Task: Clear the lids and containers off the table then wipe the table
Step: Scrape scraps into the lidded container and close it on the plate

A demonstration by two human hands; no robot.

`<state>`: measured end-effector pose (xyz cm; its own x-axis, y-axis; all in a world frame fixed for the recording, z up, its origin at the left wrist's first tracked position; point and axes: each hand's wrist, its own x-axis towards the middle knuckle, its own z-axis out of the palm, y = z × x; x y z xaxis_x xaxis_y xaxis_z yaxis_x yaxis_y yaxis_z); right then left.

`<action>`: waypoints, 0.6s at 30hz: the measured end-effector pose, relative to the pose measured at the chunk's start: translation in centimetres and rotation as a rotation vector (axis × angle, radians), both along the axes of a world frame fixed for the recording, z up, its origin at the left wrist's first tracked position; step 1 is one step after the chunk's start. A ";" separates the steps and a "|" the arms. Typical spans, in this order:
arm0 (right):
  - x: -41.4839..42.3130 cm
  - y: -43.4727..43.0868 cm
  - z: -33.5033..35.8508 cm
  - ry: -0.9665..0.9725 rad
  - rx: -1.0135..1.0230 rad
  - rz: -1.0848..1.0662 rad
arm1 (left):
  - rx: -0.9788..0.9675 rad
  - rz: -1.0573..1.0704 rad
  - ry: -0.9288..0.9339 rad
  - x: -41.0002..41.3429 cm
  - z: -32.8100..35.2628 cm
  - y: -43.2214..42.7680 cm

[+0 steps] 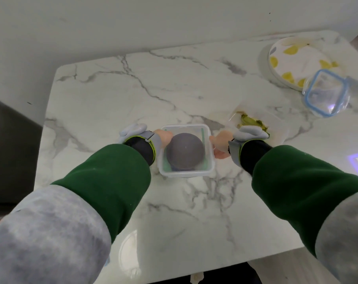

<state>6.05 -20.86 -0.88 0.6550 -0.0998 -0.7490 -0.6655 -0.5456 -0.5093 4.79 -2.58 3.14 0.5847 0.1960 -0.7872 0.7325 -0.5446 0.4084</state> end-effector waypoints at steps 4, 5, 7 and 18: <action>3.5 -2.3 1.8 -0.102 0.033 0.068 | 0.257 -0.104 -0.188 3.5 1.7 -2.4; 4.2 -2.8 2.5 -0.124 0.054 0.074 | 0.293 -0.110 -0.206 4.2 2.1 -3.1; 5.7 -3.9 4.3 -0.158 0.087 0.116 | 0.288 -0.108 -0.229 5.9 2.5 -5.1; 14.5 -16.4 5.1 -0.361 -0.116 0.216 | 0.159 -0.116 -0.342 12.2 2.2 -16.5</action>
<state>20.55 -37.24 4.19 0.8877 -0.0019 -0.4604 -0.3207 -0.7200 -0.6154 17.00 -19.04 5.37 0.8332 0.2170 -0.5086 0.4988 -0.6918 0.5221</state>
